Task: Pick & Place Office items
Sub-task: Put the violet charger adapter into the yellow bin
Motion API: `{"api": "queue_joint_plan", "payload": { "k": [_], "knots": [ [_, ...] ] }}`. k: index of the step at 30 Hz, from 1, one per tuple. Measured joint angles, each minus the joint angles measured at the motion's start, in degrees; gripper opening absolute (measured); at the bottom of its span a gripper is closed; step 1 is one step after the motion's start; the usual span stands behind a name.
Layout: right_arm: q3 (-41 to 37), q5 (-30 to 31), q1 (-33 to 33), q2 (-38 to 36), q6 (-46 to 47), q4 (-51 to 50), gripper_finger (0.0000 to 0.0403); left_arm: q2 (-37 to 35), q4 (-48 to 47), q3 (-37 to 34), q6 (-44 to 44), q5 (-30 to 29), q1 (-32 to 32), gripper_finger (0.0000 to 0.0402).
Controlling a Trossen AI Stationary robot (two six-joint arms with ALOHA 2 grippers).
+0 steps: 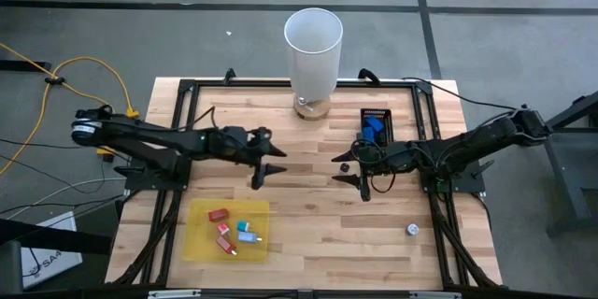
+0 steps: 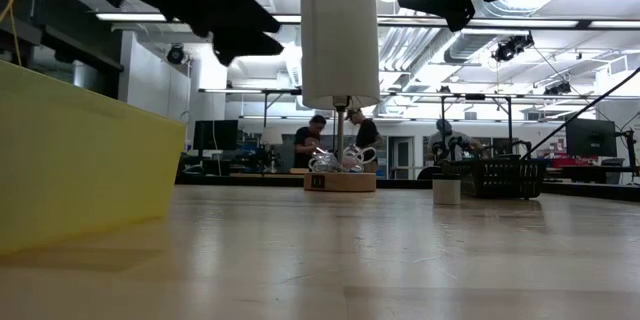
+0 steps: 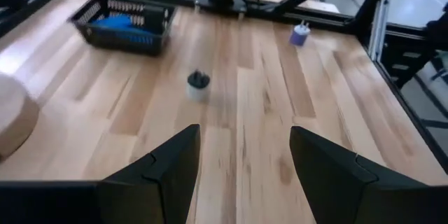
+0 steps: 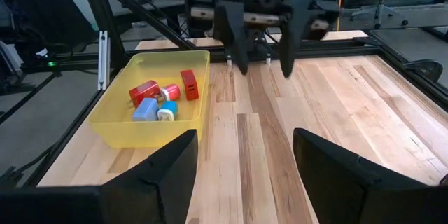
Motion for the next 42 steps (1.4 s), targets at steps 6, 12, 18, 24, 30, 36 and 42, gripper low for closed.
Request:
{"api": "queue_joint_plan", "payload": {
  "k": [6, 12, 18, 24, 30, 36, 42],
  "knots": [
    [0.0, 0.0, 0.0, 0.0, 0.0, 0.0, 0.0222, 6.9, 9.1, 0.0, 5.8, 0.5, 1.0, 0.0216],
    [0.0, 0.0, 0.0, 0.0, 0.0, -0.2, 0.0222, 11.4, 13.4, 0.0, 11.2, 0.6, 0.8, 0.0216],
    [0.0, 0.0, 0.0, 0.0, 0.0, -0.2, 0.0222, 12.1, 14.3, 0.0, 11.8, 0.7, 0.7, 0.0216],
    [0.0, 0.0, 0.0, 0.0, 0.0, -0.2, 0.0222, 12.1, 14.5, 0.0, 10.0, 0.7, 0.7, 0.0216],
    [0.0, 0.0, 0.0, 0.0, 0.0, -0.2, 0.0222, 12.1, 14.4, 0.0, 9.3, 0.7, 0.7, 0.0216],
    [0.0, 0.0, 0.0, 0.0, 0.0, -0.2, 0.0222, 12.1, 14.4, 0.0, 9.3, 0.7, 0.7, 0.0216],
    [0.0, 0.0, 0.0, 0.0, 0.0, -0.1, 0.0222, 12.1, 14.4, 0.0, 9.2, 0.7, 0.7, 0.0216]
  ]
}}
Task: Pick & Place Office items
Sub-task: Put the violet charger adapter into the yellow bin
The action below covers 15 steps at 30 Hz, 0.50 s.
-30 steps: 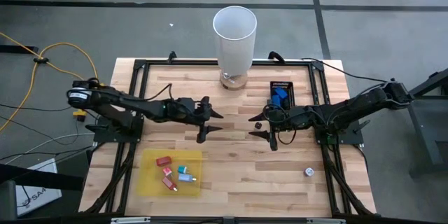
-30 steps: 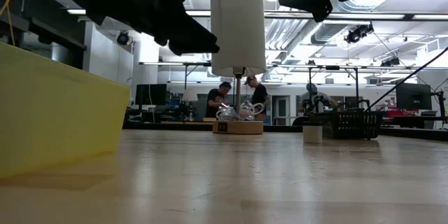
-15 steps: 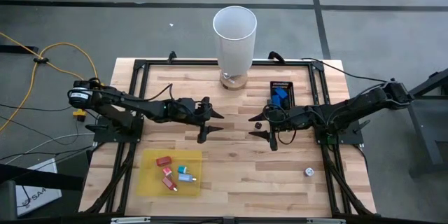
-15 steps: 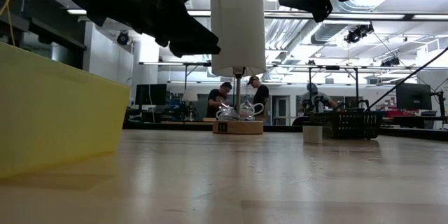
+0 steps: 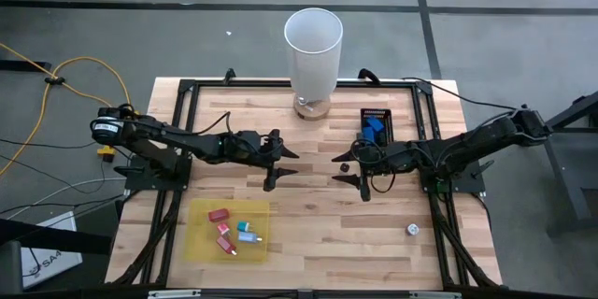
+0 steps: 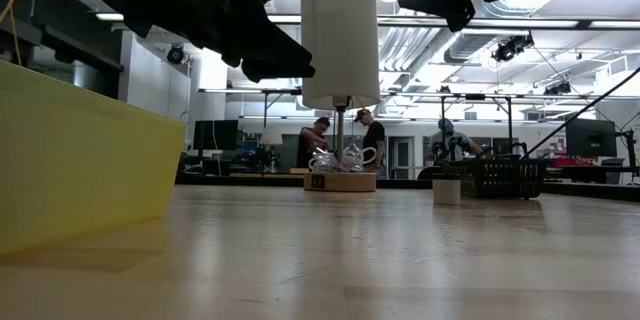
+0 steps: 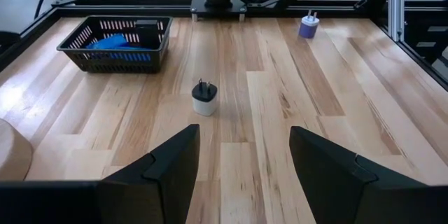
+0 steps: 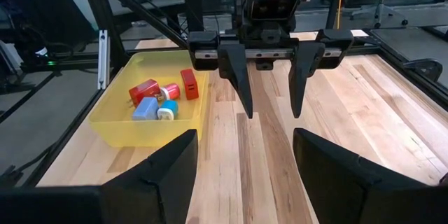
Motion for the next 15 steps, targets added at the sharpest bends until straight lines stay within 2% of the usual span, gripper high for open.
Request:
{"api": "queue_joint_plan", "payload": {
  "k": [15],
  "knots": [
    [0.0, -0.3, 0.0, 0.0, 1.3, -0.7, 0.0222, 0.0, 0.0, 0.0, 0.0, 0.0, 0.0, 0.0216]
  ]
}}
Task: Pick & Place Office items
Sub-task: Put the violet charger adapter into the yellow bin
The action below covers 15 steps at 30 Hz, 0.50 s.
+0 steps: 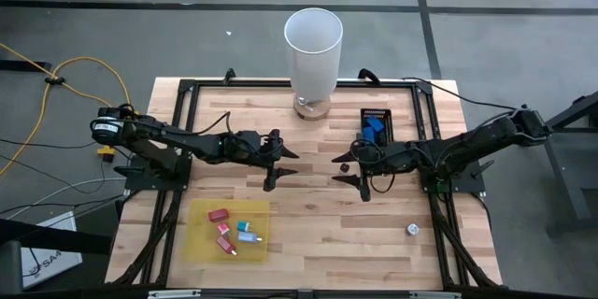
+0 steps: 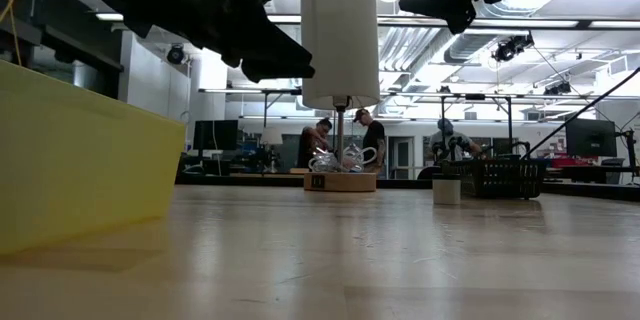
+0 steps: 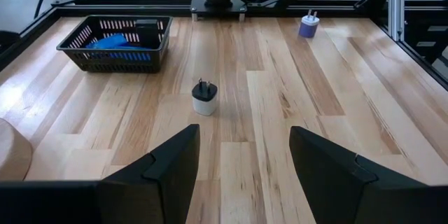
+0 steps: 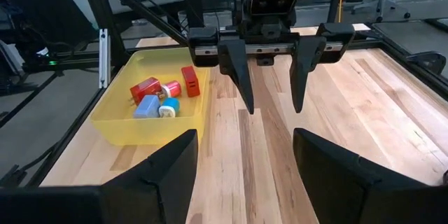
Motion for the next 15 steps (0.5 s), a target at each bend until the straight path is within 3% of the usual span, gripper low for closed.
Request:
{"api": "queue_joint_plan", "payload": {
  "k": [5, 15],
  "knots": [
    [0.0, -2.9, -0.1, 0.0, -0.2, -2.1, 0.0222, 0.0, 0.0, 0.0, 0.0, 0.0, 0.0, 0.0216],
    [0.0, -3.1, -0.1, 0.0, 4.8, -14.6, 0.0222, 0.0, 0.0, 0.0, 0.0, 0.0, 0.0, 0.0216]
  ]
}}
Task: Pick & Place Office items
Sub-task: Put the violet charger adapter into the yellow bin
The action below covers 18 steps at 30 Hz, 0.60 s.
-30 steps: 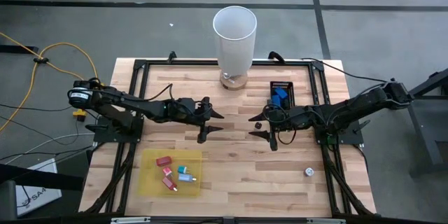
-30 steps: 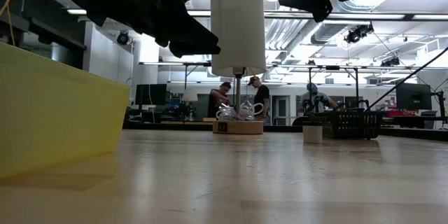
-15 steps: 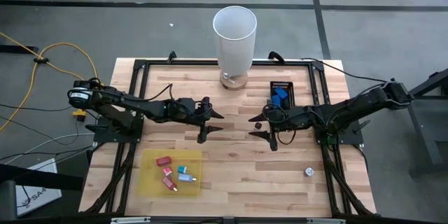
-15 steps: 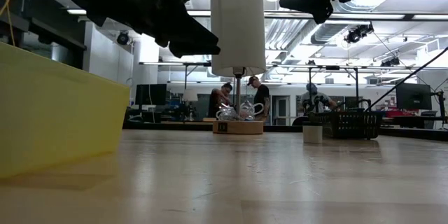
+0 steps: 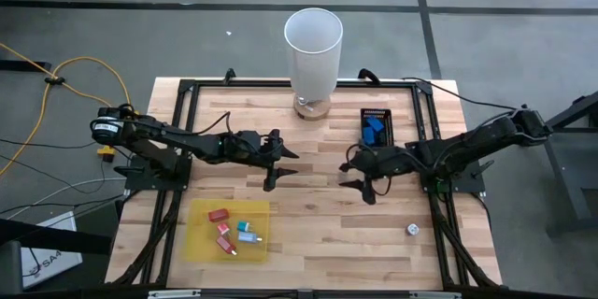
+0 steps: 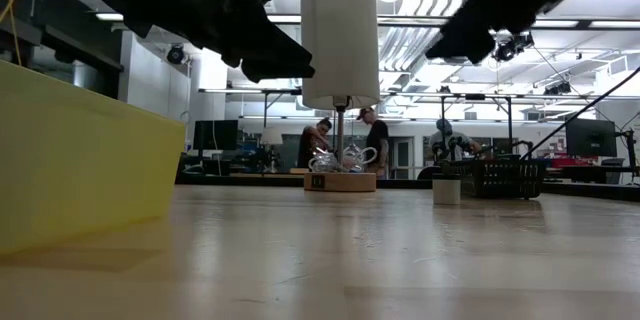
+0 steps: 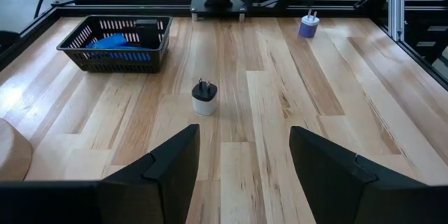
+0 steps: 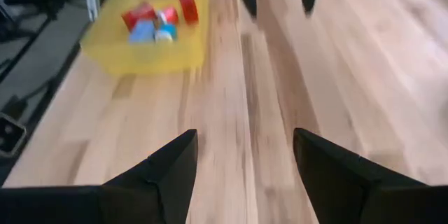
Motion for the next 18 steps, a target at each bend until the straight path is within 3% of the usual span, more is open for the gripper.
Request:
{"api": "queue_joint_plan", "payload": {
  "k": [18],
  "knots": [
    [0.0, -18.0, 0.0, 0.0, 23.3, -18.9, 0.0222, 0.0, 0.0, 0.0, 0.0, 0.0, 0.0, 0.0216]
  ]
}}
